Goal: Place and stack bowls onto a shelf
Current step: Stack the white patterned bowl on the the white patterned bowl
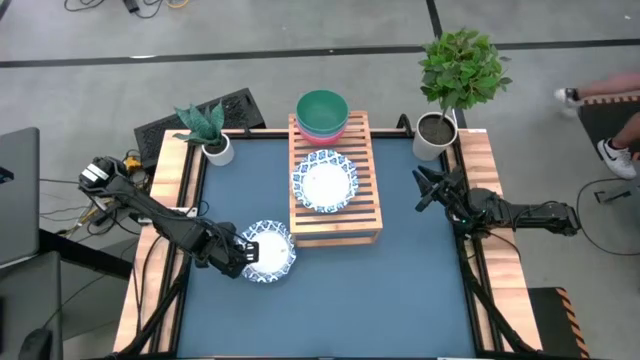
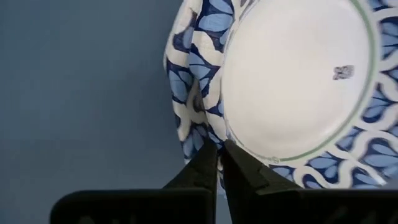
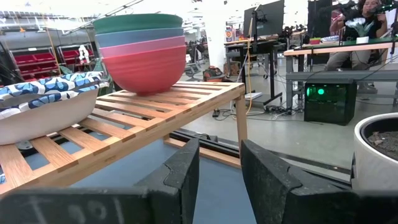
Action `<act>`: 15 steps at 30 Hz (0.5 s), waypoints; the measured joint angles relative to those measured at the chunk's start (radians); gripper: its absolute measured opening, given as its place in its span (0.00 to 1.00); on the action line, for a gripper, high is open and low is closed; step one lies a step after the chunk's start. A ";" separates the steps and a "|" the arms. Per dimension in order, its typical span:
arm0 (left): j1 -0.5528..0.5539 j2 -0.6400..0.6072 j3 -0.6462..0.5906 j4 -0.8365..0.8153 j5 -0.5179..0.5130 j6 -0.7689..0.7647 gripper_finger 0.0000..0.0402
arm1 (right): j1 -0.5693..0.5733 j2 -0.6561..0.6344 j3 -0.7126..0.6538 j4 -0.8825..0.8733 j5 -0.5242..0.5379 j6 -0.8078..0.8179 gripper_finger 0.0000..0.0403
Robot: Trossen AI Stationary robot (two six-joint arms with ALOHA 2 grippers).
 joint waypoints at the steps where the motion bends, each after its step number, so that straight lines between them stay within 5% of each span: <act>1: 0.000 -0.012 0.000 0.000 -0.007 0.000 0.00 | 0.000 0.000 0.000 0.000 0.000 0.000 0.36; 15: 0.000 -0.333 0.000 -0.143 -0.086 0.003 0.00 | 0.000 0.000 0.000 0.000 0.000 0.002 0.36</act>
